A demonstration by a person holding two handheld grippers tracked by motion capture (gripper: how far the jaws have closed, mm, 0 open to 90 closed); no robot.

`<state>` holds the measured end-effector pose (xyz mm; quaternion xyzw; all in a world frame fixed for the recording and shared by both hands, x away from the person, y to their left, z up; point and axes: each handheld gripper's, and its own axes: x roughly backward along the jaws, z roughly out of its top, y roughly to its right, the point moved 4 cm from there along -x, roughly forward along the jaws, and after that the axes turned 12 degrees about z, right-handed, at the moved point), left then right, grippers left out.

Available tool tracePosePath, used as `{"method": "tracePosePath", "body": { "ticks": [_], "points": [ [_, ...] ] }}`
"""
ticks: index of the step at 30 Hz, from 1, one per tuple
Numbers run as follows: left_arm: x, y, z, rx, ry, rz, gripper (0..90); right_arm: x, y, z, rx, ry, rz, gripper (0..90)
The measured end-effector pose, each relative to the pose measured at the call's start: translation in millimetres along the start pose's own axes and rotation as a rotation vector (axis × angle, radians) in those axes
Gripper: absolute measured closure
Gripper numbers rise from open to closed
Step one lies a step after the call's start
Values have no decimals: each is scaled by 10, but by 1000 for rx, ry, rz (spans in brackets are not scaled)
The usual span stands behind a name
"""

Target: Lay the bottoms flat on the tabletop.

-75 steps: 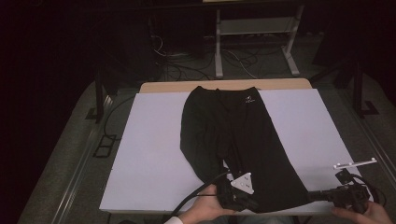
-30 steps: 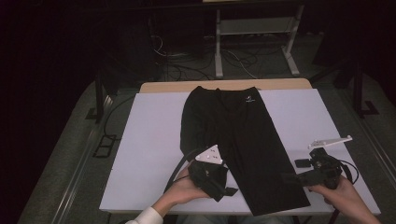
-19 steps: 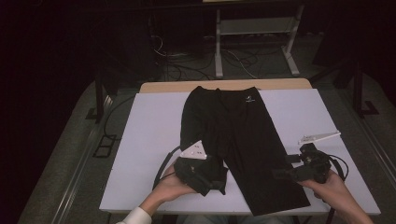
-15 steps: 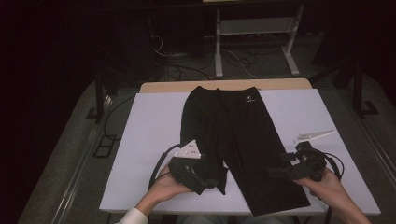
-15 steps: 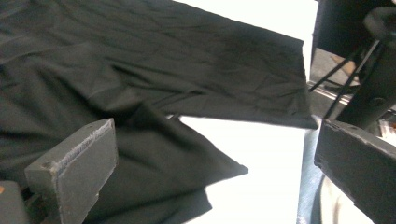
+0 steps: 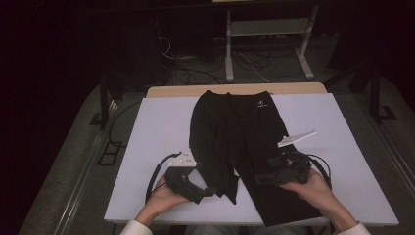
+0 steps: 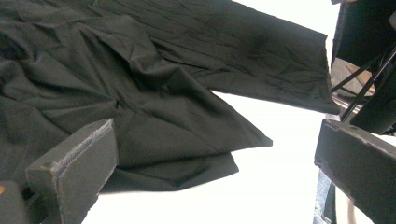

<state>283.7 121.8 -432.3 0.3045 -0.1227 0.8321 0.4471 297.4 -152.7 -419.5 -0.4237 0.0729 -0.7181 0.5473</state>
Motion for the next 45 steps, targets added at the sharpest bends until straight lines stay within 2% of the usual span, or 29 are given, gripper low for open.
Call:
{"method": "tracePosePath", "body": {
  "ticks": [2,5,7,12,20,23,27,34,42,45],
  "points": [
    [2,-11,-7,4,5,1,3,-113,-1,25,-3,-8,22,63],
    [-1,-23,-24,14,9,2,3,-245,13,48,-5,-23,29,144],
    [-12,-30,-40,20,8,1,3,-343,25,60,-10,-37,37,153],
    [-44,-21,-59,13,1,-8,5,-602,67,61,-19,-77,48,281],
    [-80,12,-78,-2,-14,-22,5,-860,95,16,-17,-151,30,446],
    [-85,7,-83,-4,-20,-23,5,-916,119,25,-14,-151,34,586],
    [-96,-2,-91,-10,-29,-25,8,-970,134,68,-19,-155,72,856],
    [-103,-5,-80,-32,-28,-44,111,-959,126,283,-39,-116,140,866],
    [-159,7,-71,-66,-62,-84,202,-894,295,636,-67,-22,117,868],
    [-215,26,-75,-101,-84,-98,260,-885,390,745,-81,-5,96,867]
  ]
}}
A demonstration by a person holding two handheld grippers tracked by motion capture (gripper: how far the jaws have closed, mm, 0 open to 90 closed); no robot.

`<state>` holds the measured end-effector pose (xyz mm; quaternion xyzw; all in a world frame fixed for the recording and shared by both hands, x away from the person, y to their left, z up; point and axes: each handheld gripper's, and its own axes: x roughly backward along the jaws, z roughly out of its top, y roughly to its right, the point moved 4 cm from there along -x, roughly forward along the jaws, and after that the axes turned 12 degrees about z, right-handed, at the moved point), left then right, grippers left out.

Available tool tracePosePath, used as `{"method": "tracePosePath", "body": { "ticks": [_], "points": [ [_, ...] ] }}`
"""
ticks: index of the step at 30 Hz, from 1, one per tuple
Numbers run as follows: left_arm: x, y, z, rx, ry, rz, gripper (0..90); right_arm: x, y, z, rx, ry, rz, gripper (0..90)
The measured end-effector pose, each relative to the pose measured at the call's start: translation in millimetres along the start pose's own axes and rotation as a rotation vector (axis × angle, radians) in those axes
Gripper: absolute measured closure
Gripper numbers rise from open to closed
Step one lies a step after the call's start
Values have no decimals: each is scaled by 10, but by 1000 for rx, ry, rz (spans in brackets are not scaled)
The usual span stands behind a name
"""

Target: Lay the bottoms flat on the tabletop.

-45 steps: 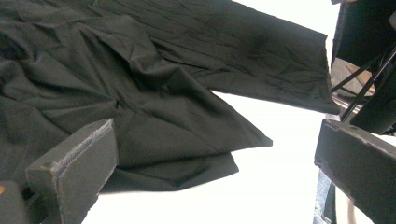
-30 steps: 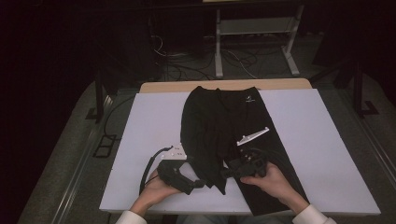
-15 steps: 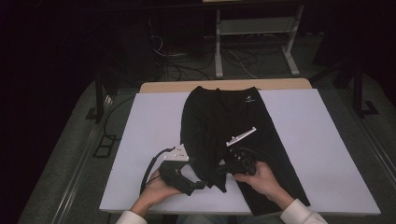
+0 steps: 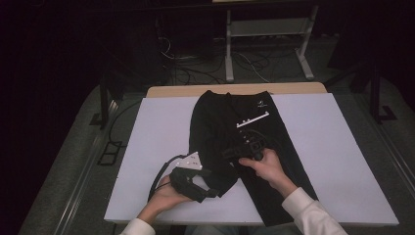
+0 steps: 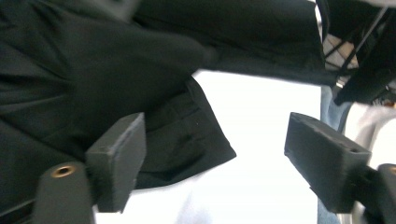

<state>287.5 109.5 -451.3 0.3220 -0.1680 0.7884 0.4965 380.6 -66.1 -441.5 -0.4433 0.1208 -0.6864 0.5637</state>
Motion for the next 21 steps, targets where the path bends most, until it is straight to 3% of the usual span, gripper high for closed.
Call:
{"method": "tracePosePath", "body": {
  "ticks": [8,12,16,20,21],
  "points": [
    [-256,79,0,-99,-109,-1,346,13,261,129,-55,27,-31,867],
    [-340,111,5,-138,-143,38,370,11,309,117,-68,30,-28,867],
    [-346,82,24,-176,-151,110,585,-14,297,116,-69,30,-18,866],
    [-344,48,26,-187,-148,139,850,-39,284,115,-70,28,-7,865],
    [-345,44,28,-183,-148,138,883,-42,281,117,-70,29,-4,866]
  ]
}}
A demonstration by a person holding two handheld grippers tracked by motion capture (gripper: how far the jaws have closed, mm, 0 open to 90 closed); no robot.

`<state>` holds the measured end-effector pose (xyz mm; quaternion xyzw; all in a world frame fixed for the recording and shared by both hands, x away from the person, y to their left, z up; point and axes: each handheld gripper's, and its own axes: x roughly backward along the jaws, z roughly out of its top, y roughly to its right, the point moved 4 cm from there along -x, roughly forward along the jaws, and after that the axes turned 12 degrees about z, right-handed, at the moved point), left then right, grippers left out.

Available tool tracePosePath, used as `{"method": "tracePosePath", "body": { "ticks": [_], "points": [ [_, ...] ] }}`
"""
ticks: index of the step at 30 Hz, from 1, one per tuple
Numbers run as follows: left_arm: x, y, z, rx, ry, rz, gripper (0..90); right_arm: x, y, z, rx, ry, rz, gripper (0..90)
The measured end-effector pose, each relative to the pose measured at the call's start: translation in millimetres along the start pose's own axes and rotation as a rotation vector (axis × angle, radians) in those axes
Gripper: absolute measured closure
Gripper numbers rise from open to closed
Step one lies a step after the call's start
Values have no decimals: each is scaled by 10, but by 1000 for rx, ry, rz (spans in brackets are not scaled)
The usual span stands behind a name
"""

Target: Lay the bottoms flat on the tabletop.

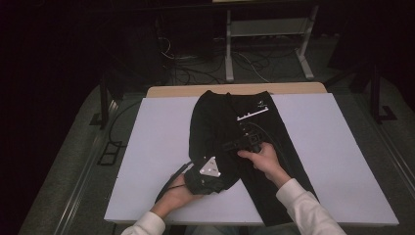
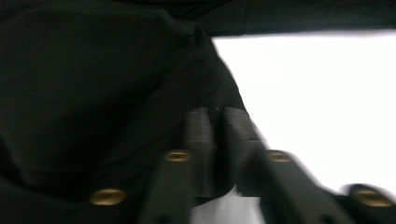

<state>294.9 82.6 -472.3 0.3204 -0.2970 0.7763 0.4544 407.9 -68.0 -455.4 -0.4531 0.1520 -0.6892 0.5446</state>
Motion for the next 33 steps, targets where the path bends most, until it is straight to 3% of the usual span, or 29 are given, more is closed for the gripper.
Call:
{"method": "tracePosePath", "body": {
  "ticks": [3,5,9,12,16,21,24,29,33],
  "points": [
    [45,-20,-21,34,-4,2,897,-6,-15,1,0,-6,13,864],
    [141,-53,-62,91,27,-11,898,-10,-30,-1,3,-10,24,861],
    [391,-169,-214,189,94,22,898,-35,-38,-4,7,-14,30,831],
    [546,-279,-355,280,139,34,899,-68,-45,-20,4,-23,35,737],
    [718,-500,-526,436,204,72,898,-81,-94,-44,29,-17,6,615],
    [814,-739,-696,572,224,132,898,-41,-145,-69,31,13,17,572],
    [801,-790,-757,623,207,145,898,-23,-163,-117,23,27,25,551],
    [742,-833,-818,653,141,181,898,6,-227,-224,12,44,48,549],
    [719,-868,-843,676,117,200,898,-39,-309,-326,15,8,72,556]
  ]
}}
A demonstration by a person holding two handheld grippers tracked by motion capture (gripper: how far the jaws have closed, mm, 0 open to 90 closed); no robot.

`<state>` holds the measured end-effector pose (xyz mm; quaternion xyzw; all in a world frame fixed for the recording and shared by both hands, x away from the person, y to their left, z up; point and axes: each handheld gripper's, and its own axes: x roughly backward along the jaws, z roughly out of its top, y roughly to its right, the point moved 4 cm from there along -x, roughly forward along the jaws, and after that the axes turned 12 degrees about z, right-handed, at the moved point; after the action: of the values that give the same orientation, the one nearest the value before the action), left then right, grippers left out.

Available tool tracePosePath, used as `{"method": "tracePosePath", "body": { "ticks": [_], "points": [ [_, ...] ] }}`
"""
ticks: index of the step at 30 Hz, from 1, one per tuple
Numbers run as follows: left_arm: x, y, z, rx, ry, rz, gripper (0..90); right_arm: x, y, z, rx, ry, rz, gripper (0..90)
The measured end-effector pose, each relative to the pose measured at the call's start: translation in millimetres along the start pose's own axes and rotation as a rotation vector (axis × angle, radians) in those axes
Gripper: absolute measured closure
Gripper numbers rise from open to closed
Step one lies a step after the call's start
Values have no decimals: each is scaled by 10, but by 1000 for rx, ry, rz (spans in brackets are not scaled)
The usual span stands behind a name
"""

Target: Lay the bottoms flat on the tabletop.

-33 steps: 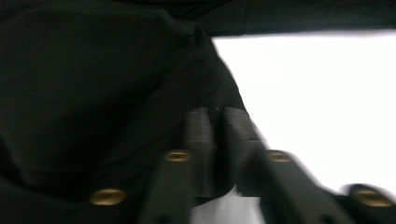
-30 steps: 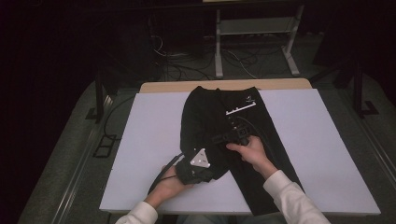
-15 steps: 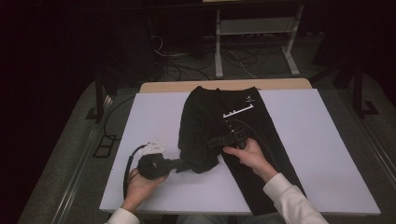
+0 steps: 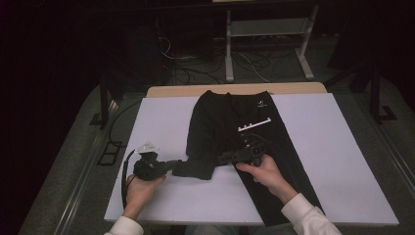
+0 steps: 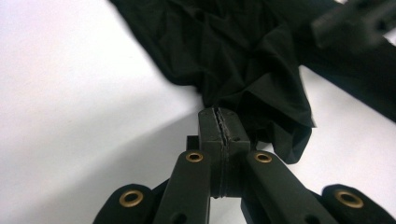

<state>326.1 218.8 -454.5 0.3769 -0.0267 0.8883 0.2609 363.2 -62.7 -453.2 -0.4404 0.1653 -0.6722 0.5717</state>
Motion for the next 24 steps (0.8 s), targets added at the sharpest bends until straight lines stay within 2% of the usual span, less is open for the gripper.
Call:
{"method": "tracePosePath", "body": {
  "ticks": [5,11,13,16,19,22,24],
  "points": [
    [-10,-67,-16,33,-12,21,898,-167,-66,-89,15,-67,10,576],
    [-19,-114,-36,54,-24,23,898,-424,-16,-168,8,-132,7,586],
    [-21,-117,-37,55,-25,21,898,-502,-3,-178,9,-140,7,606],
    [-23,-119,-37,62,-24,18,898,-592,-8,-152,13,-123,21,625],
    [-26,-120,-42,67,-27,15,898,-668,6,-118,16,-115,21,695],
    [-32,-122,-45,63,-35,16,898,-722,41,-100,0,-106,30,815],
    [-25,-119,-45,64,-34,12,898,-744,57,-104,-15,-109,46,859]
  ]
}}
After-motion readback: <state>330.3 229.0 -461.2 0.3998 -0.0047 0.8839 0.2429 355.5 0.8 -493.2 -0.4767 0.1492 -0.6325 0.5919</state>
